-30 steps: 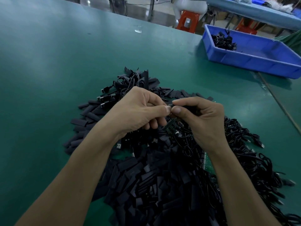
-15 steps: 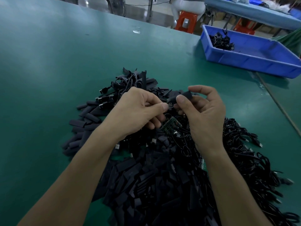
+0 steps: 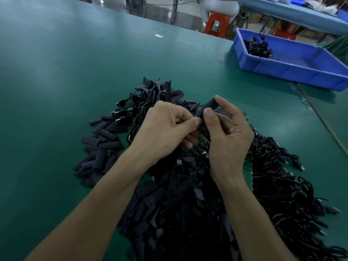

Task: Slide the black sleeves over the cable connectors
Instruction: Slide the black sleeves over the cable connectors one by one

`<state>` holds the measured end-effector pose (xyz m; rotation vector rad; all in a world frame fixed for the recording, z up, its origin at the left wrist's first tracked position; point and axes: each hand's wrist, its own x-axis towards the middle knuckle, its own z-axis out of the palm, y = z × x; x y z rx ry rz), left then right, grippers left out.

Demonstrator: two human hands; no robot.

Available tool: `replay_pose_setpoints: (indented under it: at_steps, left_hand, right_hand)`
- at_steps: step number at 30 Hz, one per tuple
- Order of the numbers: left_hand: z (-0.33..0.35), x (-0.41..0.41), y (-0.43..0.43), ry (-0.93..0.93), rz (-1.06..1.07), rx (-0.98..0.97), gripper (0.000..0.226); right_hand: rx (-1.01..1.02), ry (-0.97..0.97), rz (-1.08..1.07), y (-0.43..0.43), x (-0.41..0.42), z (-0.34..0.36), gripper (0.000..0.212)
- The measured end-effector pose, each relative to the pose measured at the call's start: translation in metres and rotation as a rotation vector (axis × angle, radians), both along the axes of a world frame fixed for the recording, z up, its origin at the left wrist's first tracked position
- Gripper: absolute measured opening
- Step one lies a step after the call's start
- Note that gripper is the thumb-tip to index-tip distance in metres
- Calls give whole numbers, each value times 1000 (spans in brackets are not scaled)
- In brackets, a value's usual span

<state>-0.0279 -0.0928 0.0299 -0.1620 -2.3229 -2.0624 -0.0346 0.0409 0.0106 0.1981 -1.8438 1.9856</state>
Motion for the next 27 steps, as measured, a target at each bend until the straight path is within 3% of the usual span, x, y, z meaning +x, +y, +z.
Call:
replay_pose_setpoints:
  at_steps: [4,12,18,21,25,27]
  left_hand:
    - [5,2,0,14,-17,65,18]
    - [6,-1,-7,24,-25,0,13]
    - [10,1,-18,92,-13,-333,12]
    - [13,0,-21,197,138,-355,21]
    - [15,-9,-29,270,425,-249,22]
    - [16,-17,-32,272,543,-297,25]
  right_hand:
    - [32,-63,-12,0,2,-6,19]
    - [-149,-121,37,-3,1,5,17]
    - [-209,-105,57,14,-13,27,19]
    - [34,-158,81,32,-19,27,22]
    - [791,-306,147,59,-24,15,35]
    - [1045,-388,254,60,-23,10,42]
